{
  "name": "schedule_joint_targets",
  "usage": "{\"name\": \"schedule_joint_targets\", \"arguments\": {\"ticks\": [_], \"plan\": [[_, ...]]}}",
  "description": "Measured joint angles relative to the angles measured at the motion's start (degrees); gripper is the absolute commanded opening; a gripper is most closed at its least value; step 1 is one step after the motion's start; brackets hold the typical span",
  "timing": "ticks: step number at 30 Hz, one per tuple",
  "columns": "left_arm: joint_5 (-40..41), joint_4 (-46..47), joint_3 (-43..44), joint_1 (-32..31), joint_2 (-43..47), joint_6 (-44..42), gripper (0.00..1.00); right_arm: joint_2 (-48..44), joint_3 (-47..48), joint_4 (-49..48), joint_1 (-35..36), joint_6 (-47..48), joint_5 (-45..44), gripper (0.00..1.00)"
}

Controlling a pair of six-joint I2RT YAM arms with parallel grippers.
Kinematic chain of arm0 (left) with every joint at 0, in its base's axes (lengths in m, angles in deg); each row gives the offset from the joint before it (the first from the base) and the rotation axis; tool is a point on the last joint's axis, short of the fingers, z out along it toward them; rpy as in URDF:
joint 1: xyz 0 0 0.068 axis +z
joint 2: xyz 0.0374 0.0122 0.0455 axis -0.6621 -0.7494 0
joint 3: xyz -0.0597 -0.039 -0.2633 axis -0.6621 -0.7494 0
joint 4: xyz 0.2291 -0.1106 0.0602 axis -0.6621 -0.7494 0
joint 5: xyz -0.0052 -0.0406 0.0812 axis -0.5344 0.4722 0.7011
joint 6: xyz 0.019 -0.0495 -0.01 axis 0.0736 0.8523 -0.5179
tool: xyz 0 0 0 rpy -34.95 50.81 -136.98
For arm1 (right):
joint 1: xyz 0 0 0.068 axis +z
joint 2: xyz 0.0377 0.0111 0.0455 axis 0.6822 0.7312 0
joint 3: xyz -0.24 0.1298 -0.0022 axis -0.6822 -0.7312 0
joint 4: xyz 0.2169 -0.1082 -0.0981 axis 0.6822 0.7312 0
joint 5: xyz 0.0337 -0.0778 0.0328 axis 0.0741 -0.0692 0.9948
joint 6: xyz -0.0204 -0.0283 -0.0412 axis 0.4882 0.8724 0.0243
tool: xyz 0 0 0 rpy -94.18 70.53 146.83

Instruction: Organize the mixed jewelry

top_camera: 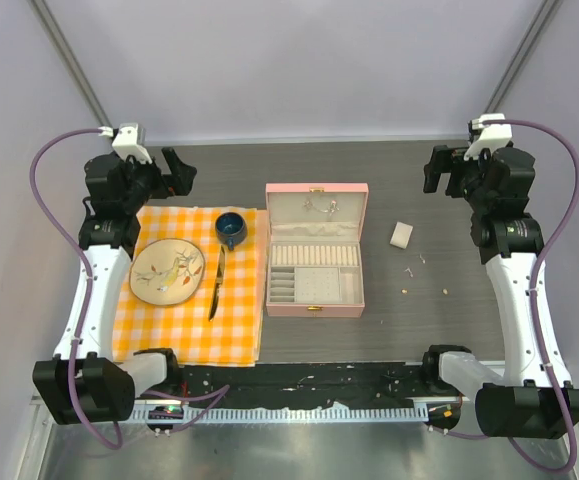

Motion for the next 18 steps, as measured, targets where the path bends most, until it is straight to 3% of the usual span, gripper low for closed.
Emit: {"name": "schedule_joint_targets", "arguments": {"ticks": [18], "plan": [[0.00, 0.09, -0.26, 0.00, 0.59, 0.00, 1.00, 0.63, 0.42, 2.95, 0.00, 0.55, -0.42, 1.00]]}}
